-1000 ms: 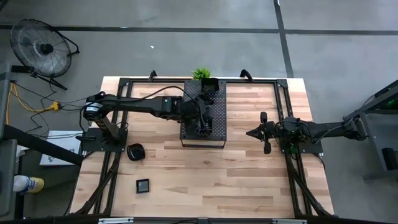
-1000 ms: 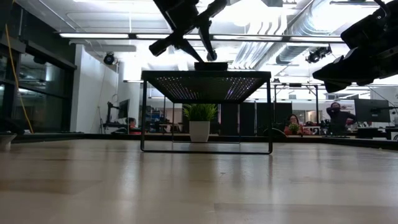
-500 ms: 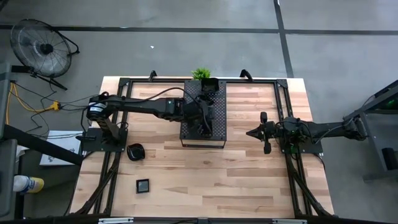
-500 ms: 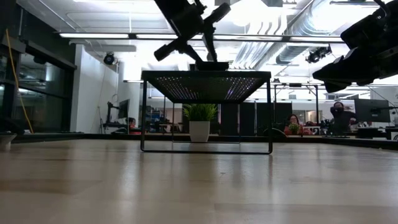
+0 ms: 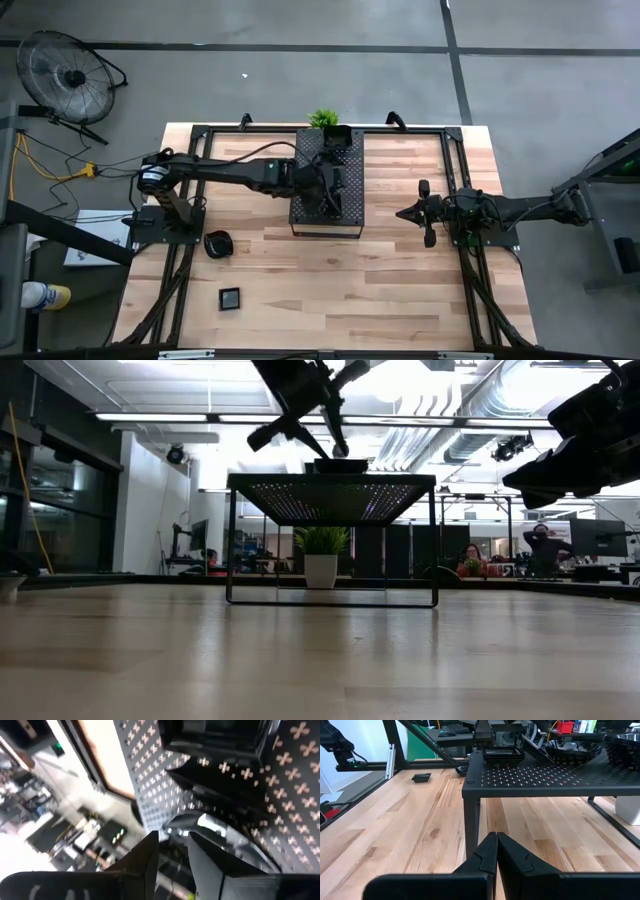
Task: Pick & Place Mini shaped plates
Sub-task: Stack the square plate on top of the square plate on the shelf
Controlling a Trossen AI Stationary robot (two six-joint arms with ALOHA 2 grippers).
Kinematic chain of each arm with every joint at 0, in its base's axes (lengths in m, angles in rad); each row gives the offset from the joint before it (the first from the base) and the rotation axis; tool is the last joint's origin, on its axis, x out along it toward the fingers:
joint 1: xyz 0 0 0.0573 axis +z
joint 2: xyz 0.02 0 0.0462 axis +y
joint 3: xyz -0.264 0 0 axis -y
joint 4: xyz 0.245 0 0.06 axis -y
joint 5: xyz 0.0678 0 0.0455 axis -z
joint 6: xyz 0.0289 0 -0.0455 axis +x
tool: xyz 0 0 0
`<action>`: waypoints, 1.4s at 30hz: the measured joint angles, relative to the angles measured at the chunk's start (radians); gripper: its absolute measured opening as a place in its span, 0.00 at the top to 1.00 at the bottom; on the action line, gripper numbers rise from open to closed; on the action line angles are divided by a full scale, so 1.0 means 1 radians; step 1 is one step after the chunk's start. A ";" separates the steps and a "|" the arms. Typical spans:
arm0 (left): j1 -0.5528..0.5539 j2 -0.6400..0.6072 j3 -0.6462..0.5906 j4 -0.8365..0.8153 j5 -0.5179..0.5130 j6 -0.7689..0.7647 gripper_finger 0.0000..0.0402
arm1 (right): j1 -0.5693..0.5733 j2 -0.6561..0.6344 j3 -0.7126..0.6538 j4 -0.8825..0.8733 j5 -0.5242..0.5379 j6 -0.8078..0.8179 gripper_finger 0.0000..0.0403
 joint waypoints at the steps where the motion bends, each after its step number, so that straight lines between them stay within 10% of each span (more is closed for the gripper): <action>1: -0.012 -0.002 0.000 0.001 -0.033 0.000 0.75 | 0.000 0.000 0.000 0.000 0.000 0.000 0.99; 11: -0.144 -0.038 -0.002 -0.018 -0.228 -0.225 0.75 | 0.000 0.000 0.000 0.000 0.000 0.000 0.99; 24: 0.022 -0.168 0.000 -0.123 0.283 -0.739 0.75 | 0.000 0.000 0.000 0.000 0.000 0.000 0.99; 42: 0.111 -0.139 0.001 -0.118 0.433 -0.867 0.45 | 0.000 0.000 0.000 0.000 0.000 0.000 0.99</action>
